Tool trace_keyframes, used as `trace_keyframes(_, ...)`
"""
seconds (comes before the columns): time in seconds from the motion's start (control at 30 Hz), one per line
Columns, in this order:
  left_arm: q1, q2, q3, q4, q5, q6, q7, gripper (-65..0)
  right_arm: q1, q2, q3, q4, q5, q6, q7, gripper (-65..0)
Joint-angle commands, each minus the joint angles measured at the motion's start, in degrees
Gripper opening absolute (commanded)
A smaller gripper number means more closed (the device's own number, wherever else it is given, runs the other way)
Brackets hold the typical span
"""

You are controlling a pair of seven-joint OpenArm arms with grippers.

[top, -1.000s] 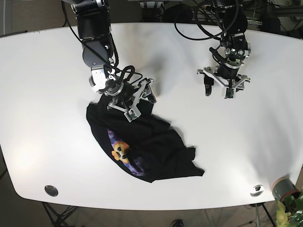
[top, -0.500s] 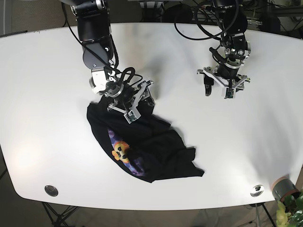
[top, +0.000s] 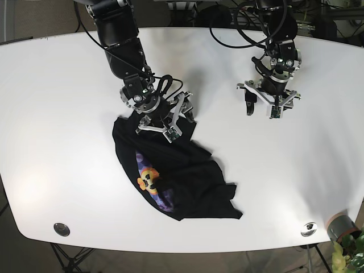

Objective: Fold the T-shirt properly
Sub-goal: 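Drag the black shirt edge with the right gripper toward the robot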

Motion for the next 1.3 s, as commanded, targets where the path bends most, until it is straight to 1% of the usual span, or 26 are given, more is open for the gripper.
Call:
trace_keyframes(0.0,-0.54,-0.34,-0.02,1.09,-0.72,0.09,-1.49,-27.6,-0.22,-0.06,-0.07,3.68,-0.52,0.28,-1.88,-16.2)
trace_keyframes(0.2,-0.54,-0.43,-0.02,1.17,-0.72,0.09,-1.49,-27.6,-1.8,0.03,-0.16,10.27,-0.52,0.28,-5.14,-16.2)
trace_keyframes(0.3,-0.54,-0.43,-0.02,1.0,-0.72,0.09,-1.49,-27.6,-2.33,0.03,-0.16,11.94,-0.52,0.37,-6.19,-16.2)
trace_keyframes(0.53,-0.54,-0.43,-0.02,0.91,-0.72,0.0,-1.49,-27.6,-2.24,-0.33,-0.33,11.94,-0.61,0.02,-6.46,-16.2)
trace_keyframes(0.63,-0.54,-0.43,-0.02,0.91,-0.72,0.0,-1.49,-27.6,-1.36,-0.33,-1.91,11.76,-0.61,-0.16,-6.46,-16.2)
trace_keyframes(0.73,-0.54,-0.43,-0.02,0.82,-0.72,0.0,-1.49,-27.6,-0.13,-0.41,-4.2,8.69,-0.61,-0.25,-6.46,-16.2)
trace_keyframes(0.8,-0.54,-0.43,-0.02,0.82,-0.72,0.0,-1.49,-27.6,1.27,-0.59,-4.11,6.23,-0.34,-0.25,-6.19,-16.2)
trace_keyframes(0.9,-0.54,-0.43,-0.02,0.91,-0.72,0.0,-1.49,-27.6,2.77,-1.73,-4.11,3.76,-0.52,-0.33,-6.02,-16.2)
trace_keyframes(1.2,-0.54,-0.43,-0.11,0.91,-0.72,0.0,-1.49,-27.6,6.37,-1.91,-4.11,-2.3,-0.52,-0.42,-3.38,-16.2)
trace_keyframes(1.27,-0.54,-0.43,-0.11,0.91,-0.72,0.0,-1.49,-27.6,6.64,-1.73,-4.11,-3.09,-0.52,-2.36,-1.8,-16.2)
